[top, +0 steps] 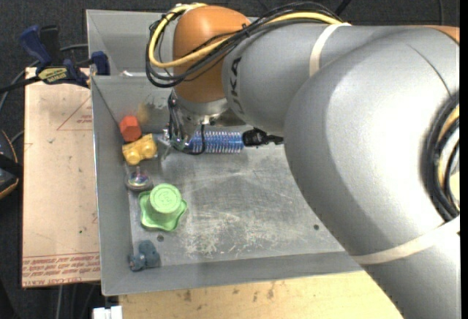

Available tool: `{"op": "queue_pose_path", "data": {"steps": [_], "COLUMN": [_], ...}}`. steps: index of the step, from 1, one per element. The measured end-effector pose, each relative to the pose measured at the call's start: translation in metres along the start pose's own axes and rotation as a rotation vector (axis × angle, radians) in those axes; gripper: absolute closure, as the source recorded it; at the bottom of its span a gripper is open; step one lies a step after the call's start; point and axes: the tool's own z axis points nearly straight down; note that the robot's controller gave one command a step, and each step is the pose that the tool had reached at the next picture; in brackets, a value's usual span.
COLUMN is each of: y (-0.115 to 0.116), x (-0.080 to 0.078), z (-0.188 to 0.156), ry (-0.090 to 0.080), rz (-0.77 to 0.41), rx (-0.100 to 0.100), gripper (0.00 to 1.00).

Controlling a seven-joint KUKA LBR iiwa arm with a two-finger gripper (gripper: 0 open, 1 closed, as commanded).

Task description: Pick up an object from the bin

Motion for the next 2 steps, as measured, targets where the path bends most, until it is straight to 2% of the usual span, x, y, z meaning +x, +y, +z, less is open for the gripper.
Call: {"op": "queue_pose_path", "data": {"steps": [1,2], "y": [-0.04,-0.037], "x": [0.079,0.103], "z": [-0.046,-0.016], "ry": [0.004,-0.014], "rz": [-0.131,-0.061], "rx": [0.005,-0.017], "gripper": [1.0,1.0]}}
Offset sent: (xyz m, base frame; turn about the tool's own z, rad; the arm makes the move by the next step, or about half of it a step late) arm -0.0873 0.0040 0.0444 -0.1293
